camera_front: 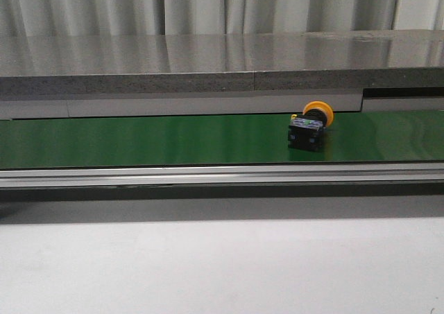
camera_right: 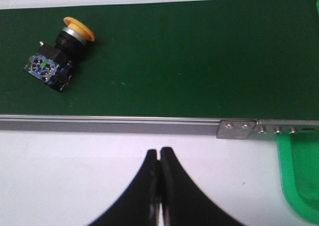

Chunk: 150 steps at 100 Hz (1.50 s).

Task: Move button from left to right

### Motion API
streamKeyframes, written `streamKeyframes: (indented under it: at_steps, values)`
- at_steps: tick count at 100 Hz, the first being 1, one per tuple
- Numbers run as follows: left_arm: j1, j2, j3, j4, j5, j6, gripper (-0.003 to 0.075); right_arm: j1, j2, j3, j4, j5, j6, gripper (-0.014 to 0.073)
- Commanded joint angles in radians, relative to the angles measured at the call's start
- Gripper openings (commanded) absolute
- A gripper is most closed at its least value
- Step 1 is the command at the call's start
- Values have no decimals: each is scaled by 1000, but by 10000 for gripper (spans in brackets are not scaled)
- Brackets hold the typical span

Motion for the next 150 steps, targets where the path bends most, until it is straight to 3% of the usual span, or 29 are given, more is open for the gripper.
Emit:
streamKeyframes:
  at_steps: [1, 12, 34, 46, 81, 126, 150]
  values:
    - [-7, 12, -28, -10, -79, -1, -20, -1, 7, -36, 9, -57, -3, -58]
    - [-7, 12, -28, -10, -79, -1, -20, -1, 11, -36, 9, -58, -3, 37]
    - [-7, 12, -28, -10, -79, -1, -20, -1, 11, -36, 10, -59, -3, 479]
    - [-7, 12, -28, -10, -79, -1, -20, -1, 11, -36, 10, -66, -3, 598]
    - [-7, 12, -28, -10, -79, -1, -20, -1, 34, -46, 19, -180, -3, 603]
    - [-7, 12, -28, -10, -79, -1, -20, -1, 380, -298, 29, -118, -3, 602]
    - [-7, 12, -28, -10, -79, -1, -20, -3, 506, -341, 29, -137, -3, 602]
